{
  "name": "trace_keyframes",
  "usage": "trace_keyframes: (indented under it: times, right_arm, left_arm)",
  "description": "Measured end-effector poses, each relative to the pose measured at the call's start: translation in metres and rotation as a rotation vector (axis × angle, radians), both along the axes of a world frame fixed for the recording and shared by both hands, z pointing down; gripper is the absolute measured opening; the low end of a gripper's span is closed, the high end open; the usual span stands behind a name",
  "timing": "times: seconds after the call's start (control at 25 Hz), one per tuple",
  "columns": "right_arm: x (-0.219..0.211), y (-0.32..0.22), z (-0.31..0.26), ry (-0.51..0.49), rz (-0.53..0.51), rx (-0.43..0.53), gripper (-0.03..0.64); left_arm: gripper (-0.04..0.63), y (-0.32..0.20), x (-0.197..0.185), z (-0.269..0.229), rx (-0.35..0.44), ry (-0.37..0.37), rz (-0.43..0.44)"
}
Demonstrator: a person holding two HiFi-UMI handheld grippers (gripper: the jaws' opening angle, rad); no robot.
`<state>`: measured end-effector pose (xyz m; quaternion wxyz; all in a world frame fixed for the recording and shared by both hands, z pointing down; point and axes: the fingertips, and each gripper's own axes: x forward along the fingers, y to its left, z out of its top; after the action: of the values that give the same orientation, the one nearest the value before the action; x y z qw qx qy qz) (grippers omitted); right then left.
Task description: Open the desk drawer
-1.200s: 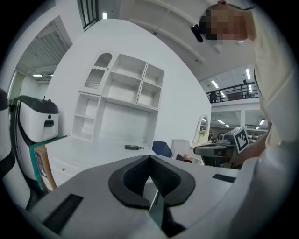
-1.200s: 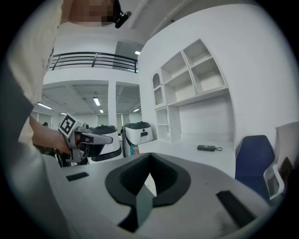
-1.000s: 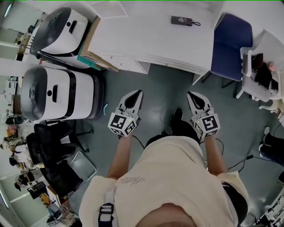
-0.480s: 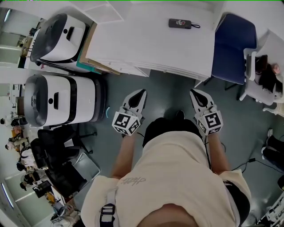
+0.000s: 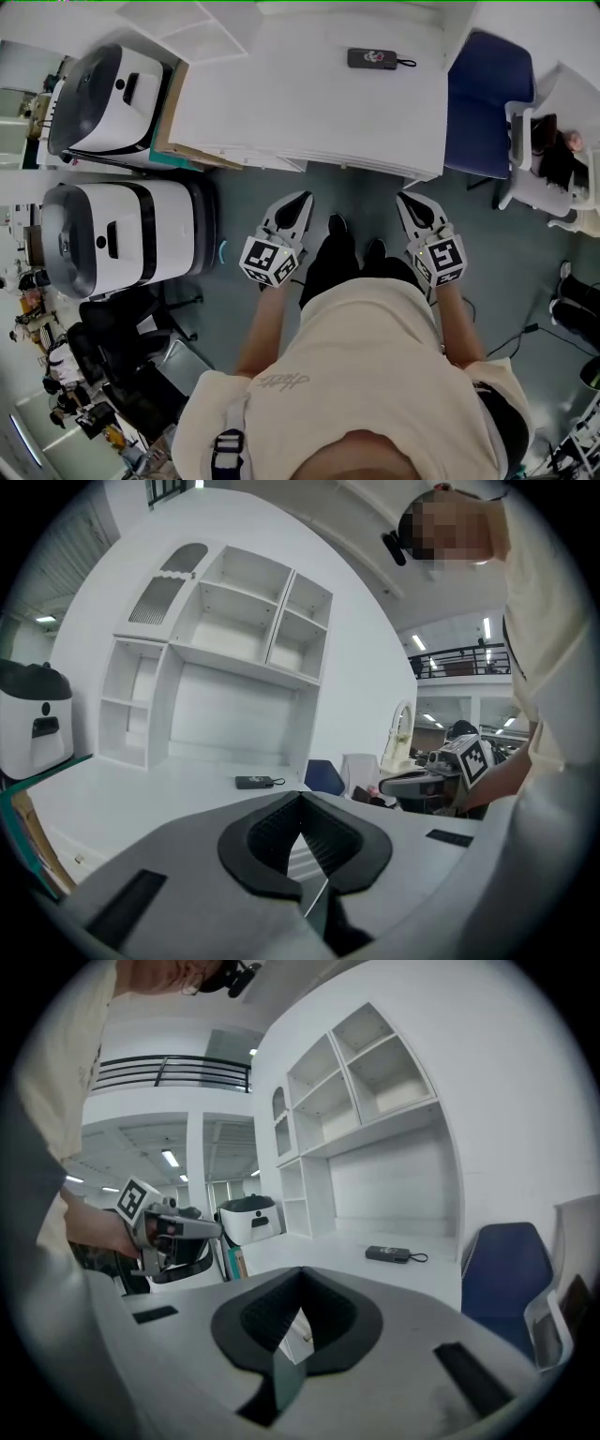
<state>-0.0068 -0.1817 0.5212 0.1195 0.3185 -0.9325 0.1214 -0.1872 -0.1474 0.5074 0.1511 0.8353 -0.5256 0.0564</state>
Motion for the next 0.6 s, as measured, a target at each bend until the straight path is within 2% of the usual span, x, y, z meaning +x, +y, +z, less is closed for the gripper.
trace_keyframes:
  times: [0.12,0.28,0.44,0.6]
  right_arm:
    - [-0.019,-0.020,-0.016,-0.023,0.026,0.007,-0.003]
    - [-0.054,-0.039,-0.040,-0.016,0.033,0.063,-0.003]
    - [-0.072,-0.058,-0.071,-0.053,0.112,0.149,-0.003]
    - [-0.080,-0.063,-0.070,-0.035,0.175,0.152,-0.003]
  left_arm:
    - [0.003,-0.027,-0.013,-0.011,0.028,-0.004,0.038]
    - [0.003,-0.051,-0.036,-0.024,0.050,-0.028,0.078]
    - [0.005,-0.072,-0.051,-0.036,0.076,-0.065,0.154]
    - [0.006,-0.085,-0.058,-0.044,0.106,-0.047,0.234]
